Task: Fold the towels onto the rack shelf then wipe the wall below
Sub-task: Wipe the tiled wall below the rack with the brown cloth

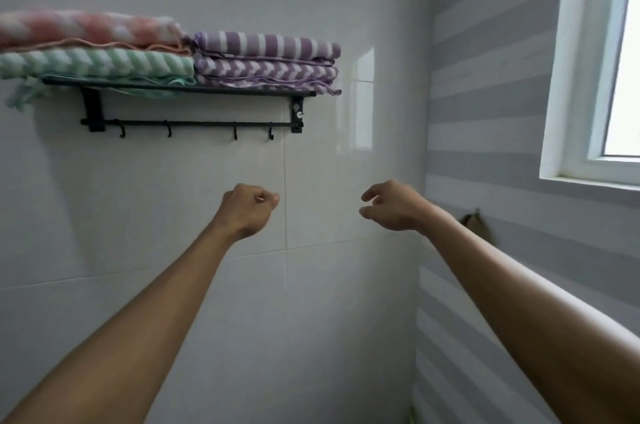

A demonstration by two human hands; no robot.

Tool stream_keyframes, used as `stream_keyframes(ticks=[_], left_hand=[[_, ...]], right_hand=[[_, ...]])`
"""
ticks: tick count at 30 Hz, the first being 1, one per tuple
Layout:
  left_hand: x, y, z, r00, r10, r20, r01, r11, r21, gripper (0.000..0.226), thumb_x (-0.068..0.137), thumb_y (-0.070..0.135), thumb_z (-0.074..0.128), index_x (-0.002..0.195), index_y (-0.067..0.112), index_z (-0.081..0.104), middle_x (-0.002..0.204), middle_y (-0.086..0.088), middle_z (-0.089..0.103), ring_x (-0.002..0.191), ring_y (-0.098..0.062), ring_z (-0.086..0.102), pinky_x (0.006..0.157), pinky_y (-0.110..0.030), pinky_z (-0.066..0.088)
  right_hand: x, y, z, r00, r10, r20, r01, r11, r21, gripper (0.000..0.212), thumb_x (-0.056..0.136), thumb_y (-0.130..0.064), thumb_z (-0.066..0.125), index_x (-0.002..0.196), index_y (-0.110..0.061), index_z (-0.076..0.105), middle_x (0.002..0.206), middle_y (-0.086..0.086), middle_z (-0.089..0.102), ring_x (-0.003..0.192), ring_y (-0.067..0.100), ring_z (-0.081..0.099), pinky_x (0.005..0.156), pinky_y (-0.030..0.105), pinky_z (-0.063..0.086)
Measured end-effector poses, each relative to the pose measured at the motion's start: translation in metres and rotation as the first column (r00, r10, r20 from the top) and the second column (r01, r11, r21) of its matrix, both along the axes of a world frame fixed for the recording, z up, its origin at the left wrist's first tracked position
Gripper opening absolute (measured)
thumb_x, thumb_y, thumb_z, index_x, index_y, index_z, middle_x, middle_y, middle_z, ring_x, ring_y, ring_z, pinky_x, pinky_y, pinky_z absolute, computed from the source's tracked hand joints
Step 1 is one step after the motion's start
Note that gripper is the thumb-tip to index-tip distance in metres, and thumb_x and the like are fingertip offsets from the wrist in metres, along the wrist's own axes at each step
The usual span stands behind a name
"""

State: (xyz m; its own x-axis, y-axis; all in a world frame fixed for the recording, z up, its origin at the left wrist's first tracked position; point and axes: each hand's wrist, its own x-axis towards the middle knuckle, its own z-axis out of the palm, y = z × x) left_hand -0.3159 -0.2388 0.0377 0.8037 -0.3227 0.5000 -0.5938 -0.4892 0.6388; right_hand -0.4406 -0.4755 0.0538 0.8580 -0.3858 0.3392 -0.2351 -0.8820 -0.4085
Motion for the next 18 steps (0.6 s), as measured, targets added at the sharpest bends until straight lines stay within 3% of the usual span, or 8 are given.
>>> stream_keyframes(ticks=[3,8,12,14,18], left_hand=[[0.007,-0.035,-0.019,0.996,-0.071,-0.052,0.070,0.997,-0.019,0.025,0.096,0.035,0.063,0.104,0.015,0.077,0.114,-0.004,0.073,0.114,-0.023,0.063,0.091,-0.023,0.043],[0.021,-0.098,-0.053,0.974,-0.181,-0.135,0.182,0.983,-0.010,0.022,0.092,0.034,0.067,0.102,0.017,0.076,0.103,0.001,0.073,0.098,-0.015,0.062,0.082,-0.021,0.039],[0.032,-0.159,-0.082,0.953,-0.251,-0.170,0.259,0.966,0.021,0.020,0.090,0.032,0.070,0.100,0.016,0.074,0.094,0.001,0.071,0.098,-0.019,0.064,0.081,-0.023,0.042],[0.037,-0.195,-0.098,0.938,-0.294,-0.186,0.309,0.950,0.056,0.018,0.088,0.031,0.071,0.095,0.015,0.074,0.090,0.000,0.072,0.097,-0.021,0.065,0.079,-0.023,0.043],[0.051,-0.264,-0.117,0.905,-0.357,-0.232,0.392,0.911,0.127,0.034,0.086,0.033,0.075,0.115,0.015,0.073,0.107,-0.003,0.074,0.103,-0.018,0.066,0.087,-0.021,0.045]], right_hand=[[-0.008,-0.026,-0.013,0.997,-0.061,-0.046,0.062,0.998,0.015,0.042,0.092,-0.034,0.066,0.133,-0.021,0.064,0.132,0.006,0.066,0.121,0.026,0.060,0.100,0.031,0.046],[-0.016,-0.072,-0.035,0.985,-0.149,-0.087,0.156,0.985,0.079,0.040,0.090,-0.032,0.068,0.129,-0.023,0.065,0.121,0.002,0.071,0.112,0.022,0.064,0.088,0.024,0.047],[-0.012,-0.117,-0.065,0.973,-0.214,-0.090,0.226,0.963,0.150,0.038,0.088,-0.030,0.070,0.125,-0.023,0.068,0.115,0.002,0.072,0.109,0.021,0.066,0.090,0.025,0.051],[-0.011,-0.145,-0.087,0.961,-0.255,-0.104,0.271,0.941,0.201,0.036,0.088,-0.028,0.070,0.123,-0.022,0.069,0.110,0.002,0.074,0.102,0.019,0.068,0.083,0.024,0.052],[-0.008,-0.202,-0.119,0.929,-0.361,-0.084,0.370,0.888,0.274,0.030,0.085,-0.024,0.069,0.114,-0.020,0.073,0.099,0.006,0.075,0.085,0.022,0.070,0.070,0.030,0.060]])
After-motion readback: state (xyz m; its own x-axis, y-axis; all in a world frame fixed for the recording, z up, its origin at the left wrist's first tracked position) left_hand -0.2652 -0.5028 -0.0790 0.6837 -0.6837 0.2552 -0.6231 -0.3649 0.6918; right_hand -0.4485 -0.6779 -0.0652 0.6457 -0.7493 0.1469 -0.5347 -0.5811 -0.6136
